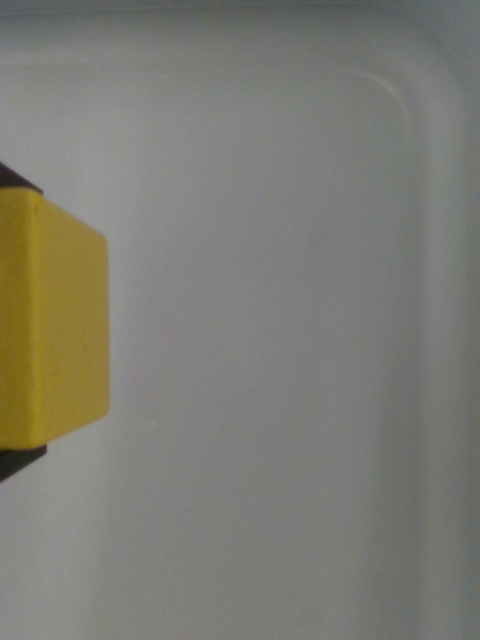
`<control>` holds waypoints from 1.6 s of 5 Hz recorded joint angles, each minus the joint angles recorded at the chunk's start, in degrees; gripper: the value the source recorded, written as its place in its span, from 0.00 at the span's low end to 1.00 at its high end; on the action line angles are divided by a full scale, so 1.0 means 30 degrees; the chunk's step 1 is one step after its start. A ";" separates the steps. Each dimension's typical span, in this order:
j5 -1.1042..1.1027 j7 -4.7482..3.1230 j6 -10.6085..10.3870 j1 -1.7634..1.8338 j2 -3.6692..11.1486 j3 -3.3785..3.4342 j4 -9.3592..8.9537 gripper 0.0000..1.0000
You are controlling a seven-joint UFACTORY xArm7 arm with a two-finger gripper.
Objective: Pick yellow cube
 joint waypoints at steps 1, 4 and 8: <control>-0.0013 0.0040 0.0735 -0.0004 -0.0238 -0.0005 0.0498 1.00; -0.0025 0.0077 0.1417 -0.0009 -0.0459 -0.0009 0.0960 1.00; -0.0045 0.0139 0.2578 -0.0016 -0.0835 -0.0016 0.1747 1.00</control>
